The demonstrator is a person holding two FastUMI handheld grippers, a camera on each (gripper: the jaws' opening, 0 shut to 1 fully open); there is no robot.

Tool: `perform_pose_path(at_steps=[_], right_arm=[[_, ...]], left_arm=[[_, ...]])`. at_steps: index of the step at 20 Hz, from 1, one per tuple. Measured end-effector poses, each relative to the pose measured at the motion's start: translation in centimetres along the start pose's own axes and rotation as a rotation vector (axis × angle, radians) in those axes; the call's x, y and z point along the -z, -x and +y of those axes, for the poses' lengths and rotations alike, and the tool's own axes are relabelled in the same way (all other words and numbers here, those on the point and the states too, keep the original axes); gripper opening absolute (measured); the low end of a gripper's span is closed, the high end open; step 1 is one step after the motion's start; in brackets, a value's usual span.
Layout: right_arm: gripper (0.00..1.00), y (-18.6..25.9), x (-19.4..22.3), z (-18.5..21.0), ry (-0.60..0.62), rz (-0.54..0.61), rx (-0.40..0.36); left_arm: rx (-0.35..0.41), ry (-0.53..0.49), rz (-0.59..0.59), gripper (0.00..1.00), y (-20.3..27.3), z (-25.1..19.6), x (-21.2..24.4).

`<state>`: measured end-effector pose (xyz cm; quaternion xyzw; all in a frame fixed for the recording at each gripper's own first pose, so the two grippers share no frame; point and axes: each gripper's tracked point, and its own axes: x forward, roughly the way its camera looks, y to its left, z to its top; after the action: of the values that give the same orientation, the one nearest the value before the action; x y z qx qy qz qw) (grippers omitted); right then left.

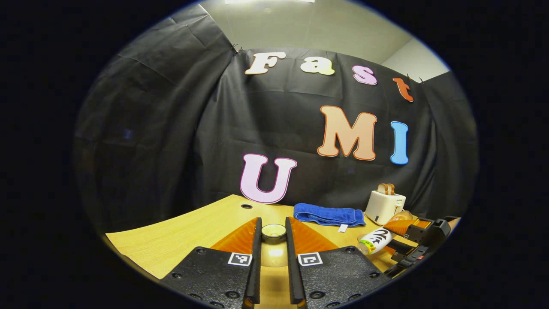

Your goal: Open the teacup lid with one hand, grasp the water bottle and pour water into the teacup with the other hand; after pouring, place the water bottle on the coaster and then close the teacup lid.

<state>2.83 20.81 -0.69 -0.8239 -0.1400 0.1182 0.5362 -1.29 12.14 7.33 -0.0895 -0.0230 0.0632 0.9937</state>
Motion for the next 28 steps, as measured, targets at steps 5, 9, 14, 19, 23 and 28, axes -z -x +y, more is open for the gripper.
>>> perform_pose_path(at_steps=[5,9,14,19,23,28], right_arm=[[0.66,0.1,-0.4,-0.6,0.078,-0.021,0.023],[0.64,0.0,-0.5,-0.8,0.114,-0.032,0.026],[0.64,-0.2,-0.4,-0.5,0.096,-0.022,-0.001],[0.67,-0.3,-0.1,0.4,-0.006,-0.001,-0.036],[0.64,0.1,-0.1,2.0,-0.211,0.029,-0.096],[0.68,1.1,0.1,5.0,-0.637,0.107,-0.217]], left_arm=[[0.000,0.001,0.009,0.24,0.0,-0.1,0.3],[-0.003,-0.001,0.003,0.24,0.1,0.0,0.1],[0.005,0.000,0.007,0.24,0.1,-0.3,0.1],[0.011,-0.001,0.006,0.24,0.1,-0.6,0.1],[0.014,0.001,0.012,0.24,0.1,-0.7,0.4],[0.018,-0.005,0.018,0.24,0.0,-0.9,0.7]])
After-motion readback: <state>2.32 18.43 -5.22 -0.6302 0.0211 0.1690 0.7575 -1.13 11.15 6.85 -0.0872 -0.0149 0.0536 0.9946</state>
